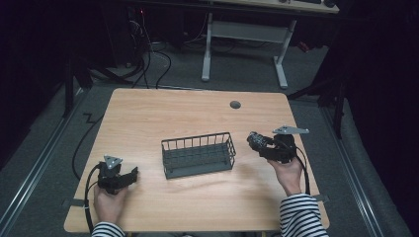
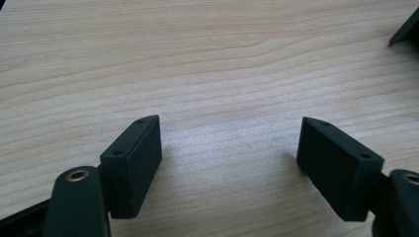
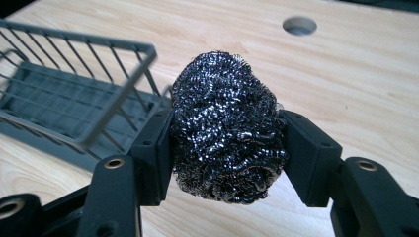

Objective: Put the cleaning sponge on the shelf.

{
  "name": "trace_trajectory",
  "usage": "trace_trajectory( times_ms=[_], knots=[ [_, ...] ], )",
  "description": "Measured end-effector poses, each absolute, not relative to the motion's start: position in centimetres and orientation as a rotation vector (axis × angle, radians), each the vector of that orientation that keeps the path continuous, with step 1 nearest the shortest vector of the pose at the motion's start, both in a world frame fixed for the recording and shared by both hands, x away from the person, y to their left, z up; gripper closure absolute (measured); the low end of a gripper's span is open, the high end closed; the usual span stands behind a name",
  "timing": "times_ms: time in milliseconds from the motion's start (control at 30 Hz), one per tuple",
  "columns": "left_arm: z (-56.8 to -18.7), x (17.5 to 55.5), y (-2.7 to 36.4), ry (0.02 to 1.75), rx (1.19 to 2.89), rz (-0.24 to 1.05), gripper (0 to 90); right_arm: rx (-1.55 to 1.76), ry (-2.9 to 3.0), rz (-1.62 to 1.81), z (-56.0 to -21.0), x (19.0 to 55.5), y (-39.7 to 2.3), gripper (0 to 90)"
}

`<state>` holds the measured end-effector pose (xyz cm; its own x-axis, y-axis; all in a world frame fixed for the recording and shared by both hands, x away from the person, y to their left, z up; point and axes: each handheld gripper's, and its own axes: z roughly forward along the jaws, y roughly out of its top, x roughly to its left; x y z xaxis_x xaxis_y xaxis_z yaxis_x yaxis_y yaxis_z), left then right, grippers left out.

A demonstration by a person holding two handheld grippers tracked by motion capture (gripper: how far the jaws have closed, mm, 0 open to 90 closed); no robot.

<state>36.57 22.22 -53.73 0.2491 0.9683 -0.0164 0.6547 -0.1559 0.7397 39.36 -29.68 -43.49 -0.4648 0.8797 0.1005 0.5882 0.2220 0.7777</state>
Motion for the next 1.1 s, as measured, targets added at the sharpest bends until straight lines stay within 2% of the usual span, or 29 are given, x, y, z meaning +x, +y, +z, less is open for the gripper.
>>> trace_trajectory(
  times_ms=[667, 1100],
  knots=[
    [-53.7, 36.6, 22.2, 1.476, 1.891, 0.633, 25.5, 1.259, 2.190, 1.216, -40.4, 38.9, -27.2, 42.7],
    [-53.7, 36.6, 22.2, 1.476, 1.891, 0.634, 25.5, 1.188, 2.248, 1.234, -39.7, 39.1, -24.6, 42.6]
  ],
)
